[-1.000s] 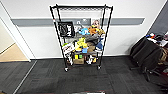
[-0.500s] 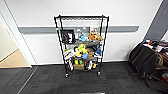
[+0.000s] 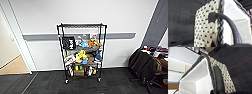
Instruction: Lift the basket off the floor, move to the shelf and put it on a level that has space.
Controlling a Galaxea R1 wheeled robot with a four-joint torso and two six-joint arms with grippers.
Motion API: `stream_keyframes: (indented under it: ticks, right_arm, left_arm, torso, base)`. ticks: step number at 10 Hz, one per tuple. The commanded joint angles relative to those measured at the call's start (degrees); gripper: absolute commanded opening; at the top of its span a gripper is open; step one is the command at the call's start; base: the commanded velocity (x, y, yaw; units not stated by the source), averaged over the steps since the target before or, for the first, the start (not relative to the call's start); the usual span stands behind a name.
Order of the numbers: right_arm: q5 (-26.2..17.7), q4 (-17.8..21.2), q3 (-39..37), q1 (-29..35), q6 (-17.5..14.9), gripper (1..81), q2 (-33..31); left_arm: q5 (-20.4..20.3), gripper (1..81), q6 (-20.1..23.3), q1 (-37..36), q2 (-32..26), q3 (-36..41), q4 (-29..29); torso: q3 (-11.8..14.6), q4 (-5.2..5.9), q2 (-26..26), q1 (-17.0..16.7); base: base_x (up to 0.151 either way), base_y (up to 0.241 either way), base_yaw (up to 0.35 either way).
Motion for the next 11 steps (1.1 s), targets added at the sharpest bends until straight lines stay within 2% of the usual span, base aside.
stream_keyframes:
  ticks: [1,4,5,6,7,9,11]
  right_arm:
    - [-1.1,0.8,2.0,5.6,0.7,1.0,-2.1]
    - [-1.0,0.8,3.3,3.4,0.4,1.0,-3.1]
    - [-1.0,0.8,3.4,2.7,0.3,1.0,-3.2]
    - [-0.9,0.8,3.5,2.4,0.3,1.0,-3.3]
    - [-0.9,0.8,3.6,2.3,0.3,1.0,-3.5]
    - [0.0,0.9,4.4,1.8,0.4,1.0,-4.4]
    - [2.8,0.9,5.3,0.6,0.6,1.0,-5.2]
  left_arm:
    - [4.0,1.0,2.5,-5.9,-1.3,1.3,-0.2]
    - [3.6,1.0,4.3,-2.3,-1.7,1.3,1.6]
    - [1.5,1.0,4.3,-0.8,-2.1,1.4,1.7]
    - [-2.2,1.0,4.3,0.5,-2.6,1.8,1.7]
    - [-2.7,1.0,4.7,0.8,-2.6,1.8,1.7]
    - [-2.2,1.0,4.8,0.8,-2.3,1.9,1.8]
    - [-2.0,1.0,4.8,0.8,-1.7,1.7,1.8]
  torso:
    - [-0.1,0.0,0.0,0.0]
    - [0.1,0.0,0.0,0.0]
    - [0.1,2.05,0.0,0.0]
    - [0.1,2.3,0.0,0.0]
    - [0.1,0.57,0.0,0.0]
    - [0.1,1.79,0.0,0.0]
    - [0.1,1.62,0.0,-0.1]
  base:
    - [0.0,0.0,0.0]
    - [0.0,0.0,0.0]
    - [0.0,0.0,0.0]
    - [0.0,0.0,0.0]
    - [0.0,0.0,0.0]
    - [0.0,0.0,0.0]
    - [0.0,0.0,0.0]
